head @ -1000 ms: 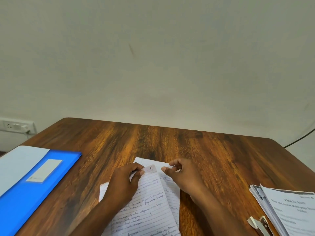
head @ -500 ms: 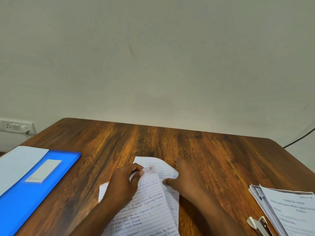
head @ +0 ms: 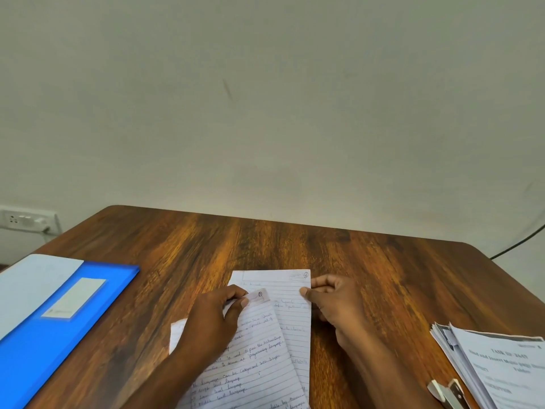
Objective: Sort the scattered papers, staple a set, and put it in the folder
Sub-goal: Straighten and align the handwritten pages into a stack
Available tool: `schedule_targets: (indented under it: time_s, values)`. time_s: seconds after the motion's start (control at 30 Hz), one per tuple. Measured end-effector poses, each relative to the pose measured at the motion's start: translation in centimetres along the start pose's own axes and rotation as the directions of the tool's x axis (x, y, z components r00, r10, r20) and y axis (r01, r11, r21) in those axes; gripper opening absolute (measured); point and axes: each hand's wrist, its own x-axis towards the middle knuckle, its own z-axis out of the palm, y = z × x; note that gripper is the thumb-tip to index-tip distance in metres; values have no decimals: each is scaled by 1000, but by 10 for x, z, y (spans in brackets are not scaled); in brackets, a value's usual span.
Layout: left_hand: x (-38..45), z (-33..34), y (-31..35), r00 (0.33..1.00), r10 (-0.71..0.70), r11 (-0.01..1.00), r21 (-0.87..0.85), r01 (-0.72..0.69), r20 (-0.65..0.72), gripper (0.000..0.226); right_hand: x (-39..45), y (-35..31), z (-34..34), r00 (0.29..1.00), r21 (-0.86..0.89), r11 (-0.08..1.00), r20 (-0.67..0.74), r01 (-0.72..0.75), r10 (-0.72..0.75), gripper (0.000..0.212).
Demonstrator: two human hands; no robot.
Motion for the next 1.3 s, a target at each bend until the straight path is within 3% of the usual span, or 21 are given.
schedule_targets:
  time_s: [0.27, 0.43, 0.57, 0.77, 0.93, 1.3]
  values:
    - [-2, 0, -1, 1000, 11, 1000, -5, -11, -3, 13, -1, 2, 4, 999, -1, 999, 2, 55, -55, 9]
    - [-3, -2, 1, 998, 57, 998, -33, -58, -22, 13, -5, 1, 13, 929, -283, 888, 46, 364, -366, 12]
    - [-5, -4, 8, 990, 104, 991, -74, -112, -100, 10, -7, -7, 12, 886, -263, 846, 111, 464, -451, 14]
    - [-5, -13, 30, 937, 252, 958, -76, -277, -244, 9, -14, -32, 3, 883, -189, 864, 160, 467, -442, 17]
    - [-7, -15, 45, 915, 294, 941, -84, -328, -277, 9, -21, -46, -7, 868, -318, 811, 258, 491, -424, 16]
    - [-6, -3, 31, 939, 230, 960, -96, -261, -254, 11, -29, -48, 0, 811, -315, 794, 474, 520, -343, 19]
